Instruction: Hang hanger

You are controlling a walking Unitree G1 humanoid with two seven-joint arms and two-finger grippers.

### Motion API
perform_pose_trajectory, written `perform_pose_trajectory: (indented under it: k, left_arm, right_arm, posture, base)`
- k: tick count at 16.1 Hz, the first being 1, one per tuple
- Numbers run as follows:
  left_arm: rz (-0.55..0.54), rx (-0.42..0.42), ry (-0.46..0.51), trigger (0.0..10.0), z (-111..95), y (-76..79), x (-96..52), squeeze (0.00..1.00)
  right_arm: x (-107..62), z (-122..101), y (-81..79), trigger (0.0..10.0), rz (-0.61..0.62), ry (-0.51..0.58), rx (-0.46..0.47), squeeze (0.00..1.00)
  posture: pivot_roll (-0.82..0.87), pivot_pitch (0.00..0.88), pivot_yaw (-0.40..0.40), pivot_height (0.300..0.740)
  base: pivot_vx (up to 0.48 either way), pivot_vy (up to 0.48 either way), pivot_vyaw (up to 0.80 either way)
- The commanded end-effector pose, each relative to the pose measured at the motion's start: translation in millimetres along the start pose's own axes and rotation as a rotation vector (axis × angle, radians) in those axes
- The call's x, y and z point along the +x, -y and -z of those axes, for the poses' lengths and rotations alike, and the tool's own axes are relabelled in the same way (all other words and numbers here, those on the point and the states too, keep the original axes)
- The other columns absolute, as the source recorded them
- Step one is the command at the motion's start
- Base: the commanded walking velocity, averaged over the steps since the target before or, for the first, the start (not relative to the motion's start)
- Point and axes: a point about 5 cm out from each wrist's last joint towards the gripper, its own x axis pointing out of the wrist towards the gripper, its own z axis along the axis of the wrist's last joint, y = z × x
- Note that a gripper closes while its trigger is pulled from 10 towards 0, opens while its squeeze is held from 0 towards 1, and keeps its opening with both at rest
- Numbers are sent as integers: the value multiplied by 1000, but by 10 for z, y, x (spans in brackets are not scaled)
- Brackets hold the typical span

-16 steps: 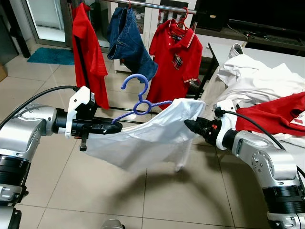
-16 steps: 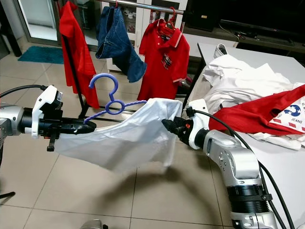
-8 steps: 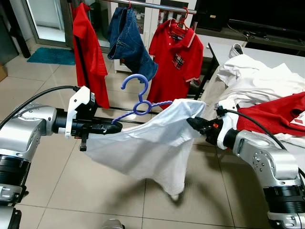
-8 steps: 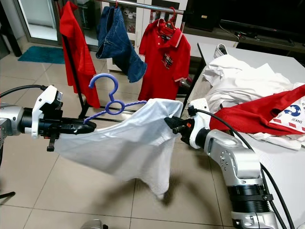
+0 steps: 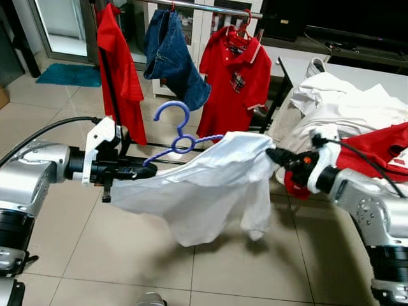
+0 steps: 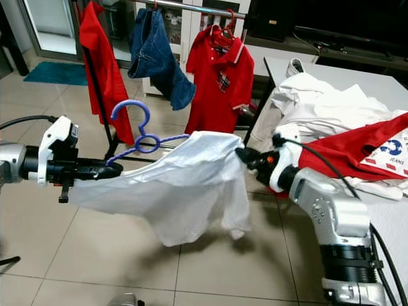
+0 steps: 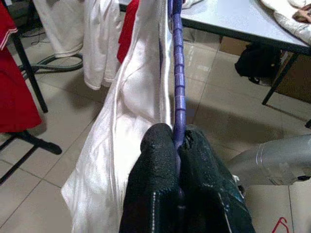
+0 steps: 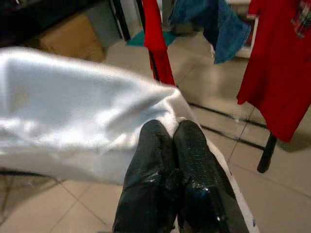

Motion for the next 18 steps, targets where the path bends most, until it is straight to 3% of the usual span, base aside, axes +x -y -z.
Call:
perform_pose_trajectory:
  k: [1, 8, 11, 13, 15, 16, 17, 18]
  left_arm:
    - [-21, 6, -11, 0, 26, -3, -48, 0]
    - [-2, -11, -116, 0, 222, 61, -155, 0]
    - [71, 12, -154, 0, 225, 151, -145, 0]
    - [76, 17, -151, 0, 208, 165, -144, 0]
    - [75, 14, -127, 0, 183, 163, -142, 0]
    - [71, 16, -127, 0, 178, 157, -149, 0]
    - [60, 15, -120, 0, 159, 143, -167, 0]
    - [53, 17, -117, 0, 149, 135, -178, 0]
  right_arm:
    - [-60, -130, 56, 0, 3, 52, 5, 0]
    - [-107, -278, 135, 0, -14, 105, 43, 0]
    - [-87, -286, 163, 0, -12, 98, 48, 0]
    - [-78, -271, 169, 0, -12, 87, 49, 0]
    - [-70, -227, 117, 0, -43, 50, -8, 0]
    - [-71, -199, 92, 6902, -49, 24, -49, 0]
    - [-76, -154, 37, 10000, -79, -11, -146, 0]
    - [-83, -149, -2, 10000, -103, -9, -163, 212]
  posture:
    - [132, 0, -87, 740]
    - [141, 0, -86, 740]
    - [144, 0, -85, 740]
    - [148, 0, -88, 740]
    - [148, 0, -86, 740]
    - [148, 0, -83, 740]
    - [147, 0, -79, 740]
    - [148, 0, -78, 740]
  base:
    - [0, 0, 0]
    - [0, 0, 0]
    - [0, 0, 0]
    - [0, 0, 0]
    - [0, 0, 0]
    - [0, 0, 0]
    - [0, 0, 0]
    - [0, 0, 0]
